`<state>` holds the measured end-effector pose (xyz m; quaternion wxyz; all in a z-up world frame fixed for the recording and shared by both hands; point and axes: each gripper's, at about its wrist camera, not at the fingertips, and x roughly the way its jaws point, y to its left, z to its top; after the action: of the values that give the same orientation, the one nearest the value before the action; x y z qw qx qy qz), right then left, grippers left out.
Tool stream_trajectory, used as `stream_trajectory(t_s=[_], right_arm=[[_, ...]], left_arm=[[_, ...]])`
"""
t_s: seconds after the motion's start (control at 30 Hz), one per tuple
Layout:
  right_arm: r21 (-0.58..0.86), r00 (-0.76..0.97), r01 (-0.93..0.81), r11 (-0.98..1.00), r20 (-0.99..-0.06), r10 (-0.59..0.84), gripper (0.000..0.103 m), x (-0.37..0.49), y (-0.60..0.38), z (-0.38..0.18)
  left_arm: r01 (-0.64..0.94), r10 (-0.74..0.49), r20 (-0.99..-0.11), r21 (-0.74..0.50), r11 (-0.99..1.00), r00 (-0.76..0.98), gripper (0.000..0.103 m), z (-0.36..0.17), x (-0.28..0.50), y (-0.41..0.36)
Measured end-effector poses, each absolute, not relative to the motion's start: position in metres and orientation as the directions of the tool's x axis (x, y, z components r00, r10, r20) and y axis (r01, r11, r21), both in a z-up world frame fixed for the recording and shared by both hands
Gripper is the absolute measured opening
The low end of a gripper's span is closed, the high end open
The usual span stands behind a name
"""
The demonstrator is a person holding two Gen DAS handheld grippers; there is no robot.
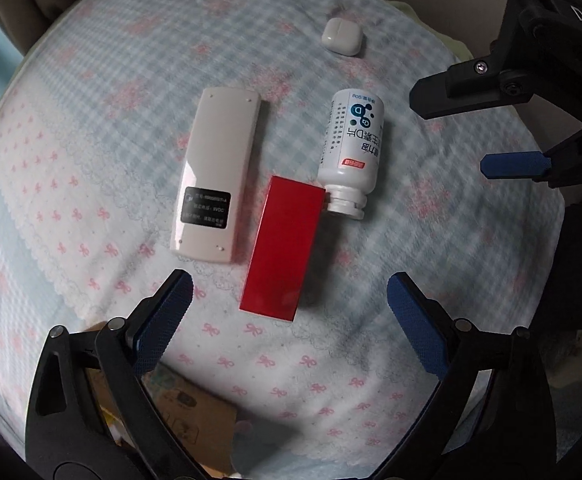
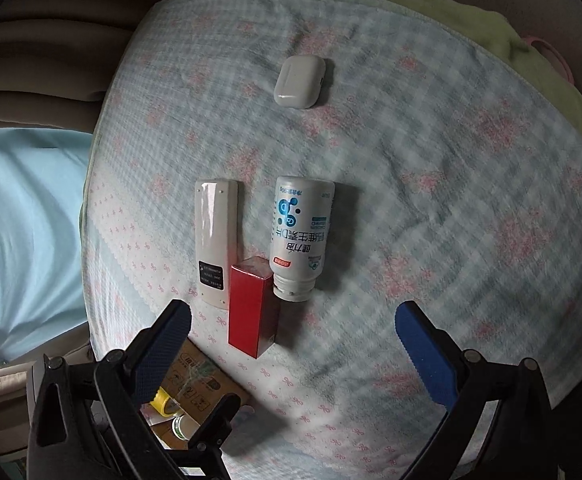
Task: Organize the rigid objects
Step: 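Grasp the red box with the left tool while the right tool grasps the white bottle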
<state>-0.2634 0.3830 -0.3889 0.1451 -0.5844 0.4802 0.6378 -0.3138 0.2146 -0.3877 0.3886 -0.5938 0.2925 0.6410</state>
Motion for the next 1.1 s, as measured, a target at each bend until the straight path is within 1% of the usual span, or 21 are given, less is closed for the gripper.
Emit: stream_trajectory(t_s=[0.07,0.1,0.13,0.23,0.27,0.3,0.33,0.4,0.47,0.53,0.57,0.67,0.73,0.77,0.8,0.93,1.0,1.1], right_arm=[[0.435,-0.261,-0.771,-0.465,-0.882,-0.391,0.102,-0.269,0.384,-0.404],[0.434,-0.262,-0.780,-0.451,-0.881,-0.395,0.099,-0.271,0.385,-0.410],[0.435,-0.262,-0.785,-0.440,-0.878,-0.401,0.095,-0.274,0.385,-0.416],[0.420,-0.247,-0.805,-0.420,-0.880,-0.406,0.093,-0.284,0.386,-0.432],[0.417,-0.245,-0.808,-0.415,-0.880,-0.407,0.092,-0.287,0.386,-0.437],[0.415,-0.244,-0.813,-0.409,-0.879,-0.409,0.089,-0.289,0.386,-0.441],[0.412,-0.241,-0.818,-0.401,-0.879,-0.410,0.087,-0.291,0.386,-0.445],[0.400,-0.237,-0.832,-0.383,-0.882,-0.407,0.086,-0.293,0.385,-0.453],[0.395,-0.238,-0.843,-0.364,-0.882,-0.406,0.083,-0.294,0.383,-0.458],[0.390,-0.238,-0.853,-0.346,-0.882,-0.407,0.076,-0.294,0.383,-0.463],[0.388,-0.238,-0.857,-0.339,-0.881,-0.408,0.076,-0.294,0.383,-0.465],[0.375,-0.230,-0.866,-0.332,-0.887,-0.401,0.076,-0.295,0.383,-0.470],[0.365,-0.224,-0.872,-0.326,-0.890,-0.397,0.074,-0.294,0.384,-0.473],[0.363,-0.223,-0.876,-0.318,-0.889,-0.400,0.072,-0.293,0.385,-0.475],[0.361,-0.222,-0.879,-0.311,-0.887,-0.404,0.065,-0.292,0.385,-0.477],[0.358,-0.224,-0.887,-0.291,-0.885,-0.409,0.056,-0.288,0.389,-0.479],[0.373,-0.237,-0.881,-0.290,-0.880,-0.413,0.049,-0.288,0.388,-0.478],[0.367,-0.230,-0.882,-0.297,-0.884,-0.407,0.048,-0.287,0.389,-0.476]], left_arm=[[-0.876,0.133,-0.991,-0.082,-0.475,0.021,0.087,-0.404,-0.313,0.222],[-0.889,0.127,-0.992,-0.080,-0.450,0.025,0.084,-0.411,-0.313,0.226],[-0.900,0.122,-0.992,-0.079,-0.428,0.029,0.084,-0.416,-0.312,0.229],[-0.919,0.121,-0.992,-0.087,-0.384,0.043,0.084,-0.429,-0.313,0.235],[-0.921,0.123,-0.991,-0.096,-0.377,0.053,0.081,-0.433,-0.315,0.236],[-0.921,0.121,-0.990,-0.106,-0.374,0.065,0.074,-0.437,-0.316,0.237],[-0.921,0.117,-0.990,-0.117,-0.373,0.078,0.070,-0.441,-0.318,0.237],[-0.920,0.117,-0.988,-0.138,-0.368,0.102,0.066,-0.446,-0.320,0.237],[-0.924,0.113,-0.989,-0.134,-0.358,0.099,0.065,-0.449,-0.320,0.237],[-0.924,0.113,-0.988,-0.136,-0.358,0.102,0.064,-0.451,-0.322,0.238],[-0.922,0.114,-0.988,-0.140,-0.362,0.105,0.063,-0.452,-0.324,0.238],[-0.909,0.109,-0.987,-0.148,-0.389,0.114,0.057,-0.453,-0.331,0.239],[-0.905,0.094,-0.990,-0.137,-0.403,0.108,0.046,-0.454,-0.336,0.240],[-0.903,0.083,-0.991,-0.131,-0.409,0.107,0.044,-0.455,-0.338,0.240],[-0.899,0.076,-0.991,-0.133,-0.416,0.111,0.042,-0.456,-0.341,0.241],[-0.898,0.068,-0.992,-0.126,-0.422,0.107,0.041,-0.454,-0.343,0.242],[-0.900,0.061,-0.993,-0.115,-0.420,0.098,0.041,-0.453,-0.343,0.243],[-0.894,0.061,-0.993,-0.117,-0.432,0.101,0.040,-0.449,-0.347,0.243]])
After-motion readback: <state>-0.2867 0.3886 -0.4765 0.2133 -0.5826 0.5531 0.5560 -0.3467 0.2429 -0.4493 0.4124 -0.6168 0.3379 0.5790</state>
